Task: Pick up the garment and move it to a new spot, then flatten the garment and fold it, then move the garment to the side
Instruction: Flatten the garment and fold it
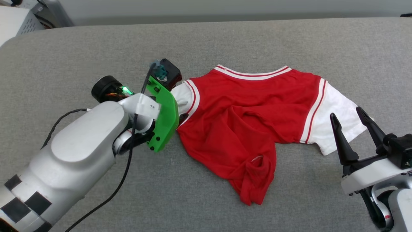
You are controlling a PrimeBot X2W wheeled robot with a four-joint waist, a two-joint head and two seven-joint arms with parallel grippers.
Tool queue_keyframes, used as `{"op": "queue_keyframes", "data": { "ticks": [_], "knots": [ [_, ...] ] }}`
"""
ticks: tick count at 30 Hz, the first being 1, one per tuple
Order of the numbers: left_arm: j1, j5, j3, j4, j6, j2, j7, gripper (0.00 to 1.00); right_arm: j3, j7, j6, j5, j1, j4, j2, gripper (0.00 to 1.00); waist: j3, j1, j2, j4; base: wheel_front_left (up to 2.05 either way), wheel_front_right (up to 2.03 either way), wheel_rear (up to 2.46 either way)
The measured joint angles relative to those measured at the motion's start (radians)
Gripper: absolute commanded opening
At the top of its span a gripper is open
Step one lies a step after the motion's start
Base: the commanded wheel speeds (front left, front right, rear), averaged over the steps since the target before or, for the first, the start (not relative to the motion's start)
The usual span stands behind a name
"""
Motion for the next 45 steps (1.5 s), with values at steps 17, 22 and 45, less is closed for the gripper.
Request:
{"op": "queue_keyframes", "data": {
  "ticks": [17,22,45],
  "knots": [
    [-0.035,0.008,-0.208,0.147,-0.013,-0.015,0.025,0.29,0.02,-0.035,0.0,0.0,-0.072,0.051,0.006,1.0,0.117,0.0,0.0,-0.075,0.0,0.0,0.0],
    [-0.033,0.032,-0.221,0.167,-0.013,-0.023,-0.076,0.0,0.015,-0.036,0.0,0.0,-0.072,0.067,0.004,1.0,0.104,0.0,0.0,-0.069,0.0,0.0,0.0],
    [0.381,0.048,-0.227,-0.067,0.212,0.013,-0.366,0.82,-0.039,0.001,0.0,0.002,0.029,0.069,-0.008,1.0,-0.039,0.0,0.0,0.041,0.0,0.0,0.0]
  ]
}}
